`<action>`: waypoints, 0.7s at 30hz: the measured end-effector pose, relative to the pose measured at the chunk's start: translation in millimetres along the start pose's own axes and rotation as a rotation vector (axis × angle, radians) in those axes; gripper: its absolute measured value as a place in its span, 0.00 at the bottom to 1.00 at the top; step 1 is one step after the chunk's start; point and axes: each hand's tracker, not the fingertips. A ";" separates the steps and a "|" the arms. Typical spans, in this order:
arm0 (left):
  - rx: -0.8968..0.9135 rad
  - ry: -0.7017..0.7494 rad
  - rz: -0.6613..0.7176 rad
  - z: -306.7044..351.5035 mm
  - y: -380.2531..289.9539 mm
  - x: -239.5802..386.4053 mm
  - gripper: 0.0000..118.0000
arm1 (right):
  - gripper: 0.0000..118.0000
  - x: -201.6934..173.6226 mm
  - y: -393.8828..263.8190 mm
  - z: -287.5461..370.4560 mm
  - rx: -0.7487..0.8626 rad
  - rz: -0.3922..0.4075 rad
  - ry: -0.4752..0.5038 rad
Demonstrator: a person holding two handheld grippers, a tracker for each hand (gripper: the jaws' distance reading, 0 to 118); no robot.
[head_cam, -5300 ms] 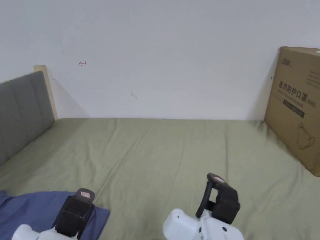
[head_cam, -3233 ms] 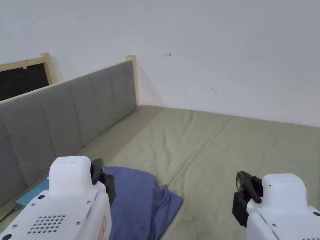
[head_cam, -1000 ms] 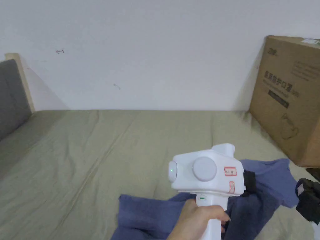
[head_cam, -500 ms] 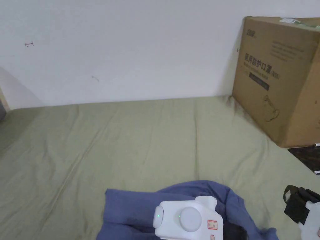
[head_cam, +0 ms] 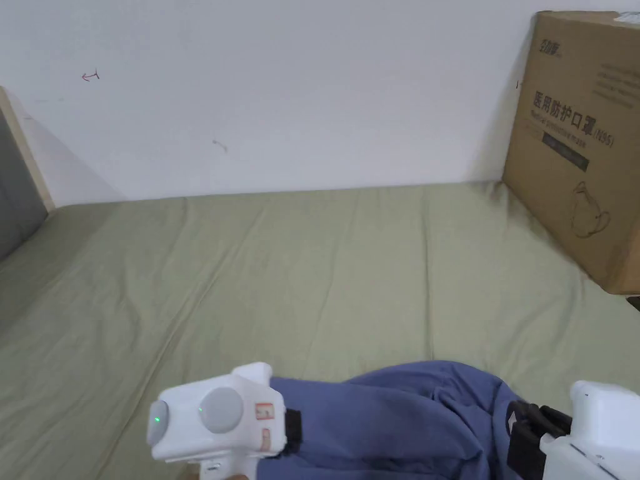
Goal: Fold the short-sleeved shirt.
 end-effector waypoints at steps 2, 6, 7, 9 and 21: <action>0.001 0.060 0.036 -7.6 34.4 -21.2 0.61 | 0.00 0.5 -2.1 -8.9 -0.016 0.002 0.003; 0.003 0.101 0.151 -40.4 89.0 -55.2 0.96 | 0.00 5.0 -5.8 -27.6 -0.055 -0.002 -0.008; -0.001 0.111 0.165 -52.3 98.9 -60.0 0.89 | 0.00 6.4 -6.8 -32.5 -0.065 -0.003 -0.013; -0.060 0.146 0.158 -74.9 110.2 -64.1 0.75 | 0.00 7.6 -9.2 -40.0 -0.090 0.003 -0.023; -0.011 0.249 -0.097 -67.6 82.7 -41.9 0.03 | 0.00 23.5 -5.5 -71.4 -0.172 0.004 0.025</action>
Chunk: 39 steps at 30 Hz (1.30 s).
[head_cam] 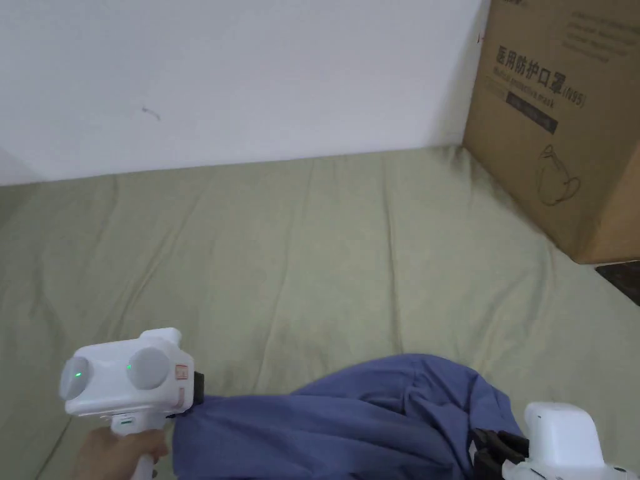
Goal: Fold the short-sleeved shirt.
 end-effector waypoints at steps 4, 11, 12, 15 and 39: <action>0.074 -0.078 0.024 38.8 -4.7 -10.3 0.03 | 0.10 3.0 47.7 -26.9 -0.029 0.114 0.114; 0.131 -0.108 -0.012 77.9 -8.3 -23.1 0.03 | 0.99 21.5 120.2 -183.4 -0.344 0.225 0.012; 0.133 -0.114 -0.004 78.7 -9.0 -25.4 0.03 | 0.96 24.3 121.6 -201.8 -0.354 0.246 0.005; 0.128 -0.110 -0.014 81.2 -11.2 -19.7 0.03 | 0.77 37.0 116.9 -256.5 -0.509 0.320 -0.070; 0.395 0.133 -0.158 256.8 -15.4 -28.5 0.03 | 0.02 40.8 242.4 19.0 -0.007 0.139 -0.085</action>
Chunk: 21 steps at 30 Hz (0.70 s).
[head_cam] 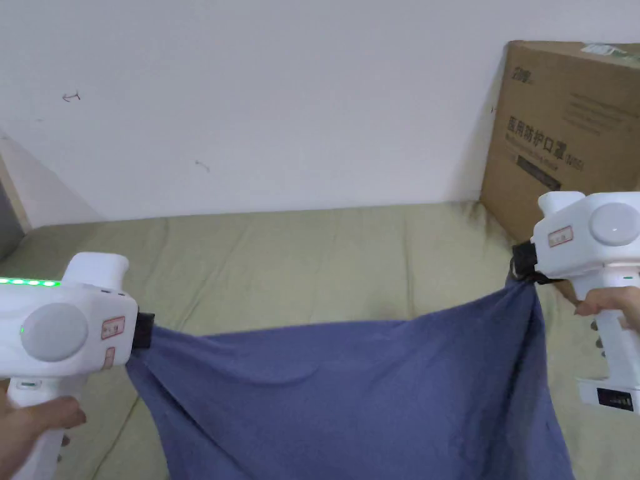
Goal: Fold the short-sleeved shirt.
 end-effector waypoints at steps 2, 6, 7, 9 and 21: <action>0.040 -0.010 0.033 24.2 12.0 -3.9 0.02 | 0.02 8.7 9.9 32.0 0.059 -0.065 0.006; 0.118 0.074 0.019 60.6 36.7 -11.0 0.02 | 0.02 17.5 25.5 82.9 0.142 -0.119 -0.014; 0.140 0.088 0.010 67.2 43.1 -12.5 0.02 | 0.02 18.9 30.4 92.5 0.157 -0.139 0.000; 0.160 0.087 0.028 80.3 59.1 -18.3 0.02 | 0.02 21.2 43.5 105.5 0.183 -0.158 0.040; 0.256 0.153 0.133 73.3 147.0 -76.4 0.02 | 0.02 33.3 135.8 117.5 0.298 -0.251 0.128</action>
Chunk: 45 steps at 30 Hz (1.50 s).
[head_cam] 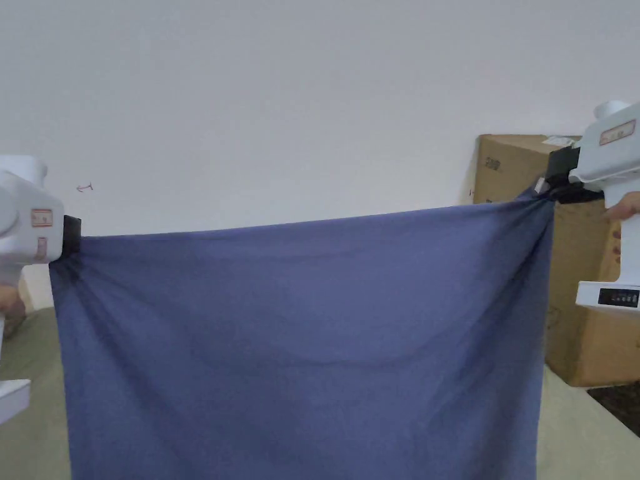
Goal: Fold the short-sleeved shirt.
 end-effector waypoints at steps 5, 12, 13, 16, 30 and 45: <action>0.018 0.017 0.019 -42.3 42.4 -6.1 0.02 | 0.02 -25.2 42.9 -38.4 0.015 0.013 0.018; 0.131 0.059 0.029 -92.1 121.5 -19.5 0.02 | 0.02 -69.6 116.5 -84.1 0.102 0.057 0.023; 0.167 0.069 0.074 -96.2 132.2 -24.9 0.02 | 0.02 -74.2 126.7 -84.9 0.131 0.049 0.030; 0.212 0.076 0.113 -102.4 158.7 -36.2 0.02 | 0.02 -87.2 151.2 -82.1 0.184 0.021 0.071; 0.145 0.159 0.094 -186.0 83.0 -14.7 0.02 | 0.02 -71.3 78.6 -161.8 0.067 0.061 0.031; -0.424 0.100 0.052 -343.8 -218.0 49.4 0.02 | 0.02 59.3 -235.6 -349.5 -0.519 -0.083 -0.231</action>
